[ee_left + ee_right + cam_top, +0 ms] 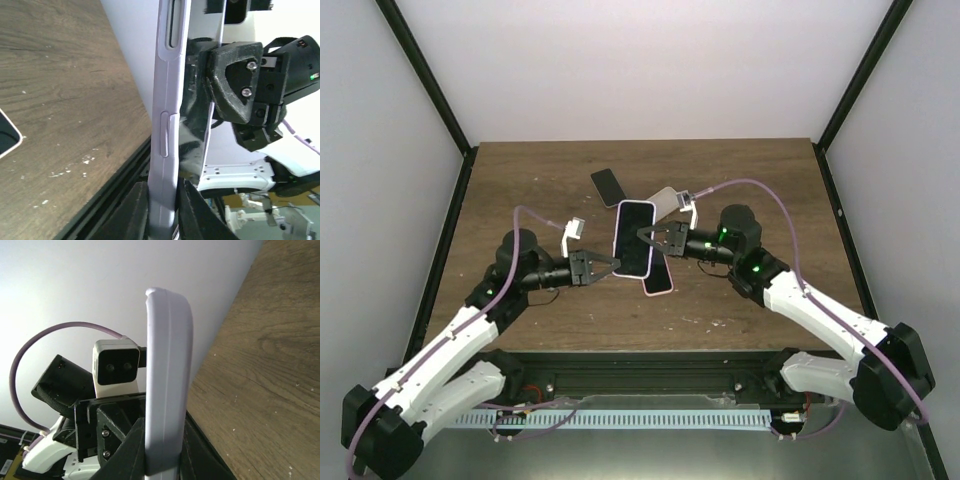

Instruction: Put the phone into the phone case

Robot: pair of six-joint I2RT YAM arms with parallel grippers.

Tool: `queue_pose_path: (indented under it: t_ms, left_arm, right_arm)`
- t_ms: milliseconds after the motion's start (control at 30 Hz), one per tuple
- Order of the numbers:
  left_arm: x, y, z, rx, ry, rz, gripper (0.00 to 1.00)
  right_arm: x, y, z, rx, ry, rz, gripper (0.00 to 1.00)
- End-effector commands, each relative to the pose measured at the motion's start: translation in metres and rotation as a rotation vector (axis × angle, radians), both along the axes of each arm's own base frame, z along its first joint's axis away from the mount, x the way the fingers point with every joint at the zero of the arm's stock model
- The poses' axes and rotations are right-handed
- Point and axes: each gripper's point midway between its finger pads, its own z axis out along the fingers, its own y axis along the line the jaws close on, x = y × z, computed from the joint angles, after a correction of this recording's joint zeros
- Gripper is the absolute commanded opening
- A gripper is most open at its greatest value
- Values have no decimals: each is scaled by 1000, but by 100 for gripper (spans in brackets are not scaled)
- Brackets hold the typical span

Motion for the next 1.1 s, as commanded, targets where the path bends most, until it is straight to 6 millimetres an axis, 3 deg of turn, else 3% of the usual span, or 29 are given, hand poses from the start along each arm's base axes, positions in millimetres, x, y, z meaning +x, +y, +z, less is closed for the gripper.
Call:
queue_pose_path:
  t_ms: [0, 167, 200, 233, 267, 500, 700, 800, 1067]
  left_arm:
    - [10, 6, -20, 91, 50, 70, 31]
    - [10, 14, -25, 168, 9, 96, 64]
    - [9, 16, -24, 180, -6, 95, 74]
    - [8, 18, -25, 197, -14, 96, 91]
    - [8, 20, -24, 215, -30, 100, 99]
    - [11, 35, -35, 362, -88, 132, 100]
    - [9, 39, -38, 389, -113, 134, 100]
    - [7, 40, -39, 388, -114, 129, 100]
    - [2, 43, -46, 395, -110, 126, 100]
  right_arm:
    - [0, 0, 16, -4, -119, -18, 1]
    - [5, -11, 1, -74, -120, -25, 1]
    - [8, -15, -5, -101, -111, -30, 1]
    - [11, -20, -12, -132, -104, -36, 1]
    - [16, -26, -20, -163, -95, -43, 1]
    - [41, -72, -69, -329, -34, -65, 1]
    - [64, -107, -137, -486, 131, -82, 1]
    - [77, -121, -159, -544, 170, -132, 1]
    - [93, -116, -201, -558, 274, -62, 1]
